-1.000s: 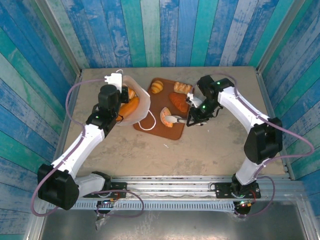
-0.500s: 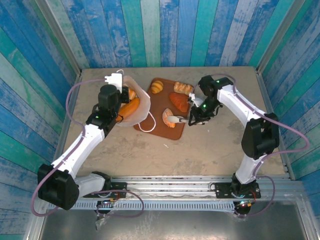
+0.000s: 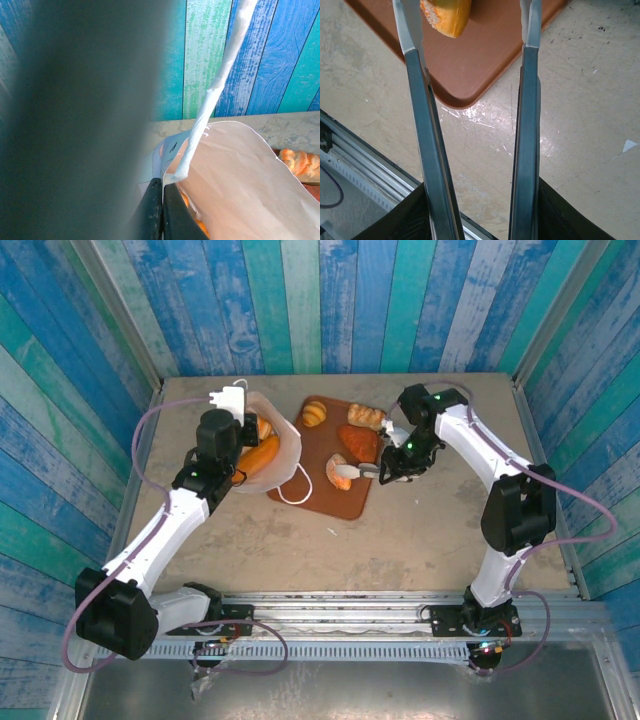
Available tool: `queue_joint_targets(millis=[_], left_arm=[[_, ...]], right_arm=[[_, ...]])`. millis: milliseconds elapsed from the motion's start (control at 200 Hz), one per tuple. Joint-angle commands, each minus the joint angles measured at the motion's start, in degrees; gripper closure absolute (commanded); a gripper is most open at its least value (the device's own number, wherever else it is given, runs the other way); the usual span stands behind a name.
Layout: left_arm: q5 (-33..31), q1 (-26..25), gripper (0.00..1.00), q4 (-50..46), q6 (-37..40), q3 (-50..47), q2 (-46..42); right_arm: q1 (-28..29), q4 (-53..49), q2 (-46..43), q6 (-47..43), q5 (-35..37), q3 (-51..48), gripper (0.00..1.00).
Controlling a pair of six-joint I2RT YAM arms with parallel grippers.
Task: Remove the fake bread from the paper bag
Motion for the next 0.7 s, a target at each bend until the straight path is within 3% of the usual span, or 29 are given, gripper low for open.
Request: queue_joint_targets(millis=[0,696], left_arm=[[0.36,0.28,0.99,2.94,-0.46,0.35,-2.18],[0.18,0.30,0.99,2.94,-1.01,0.09,-2.95]], right_arm=[[-0.38,-0.79,-1.67,1.63,2.62,1.65,0.53],[1.29,-2.66,-7.82,3.56,4.57,2.93,0.61]])
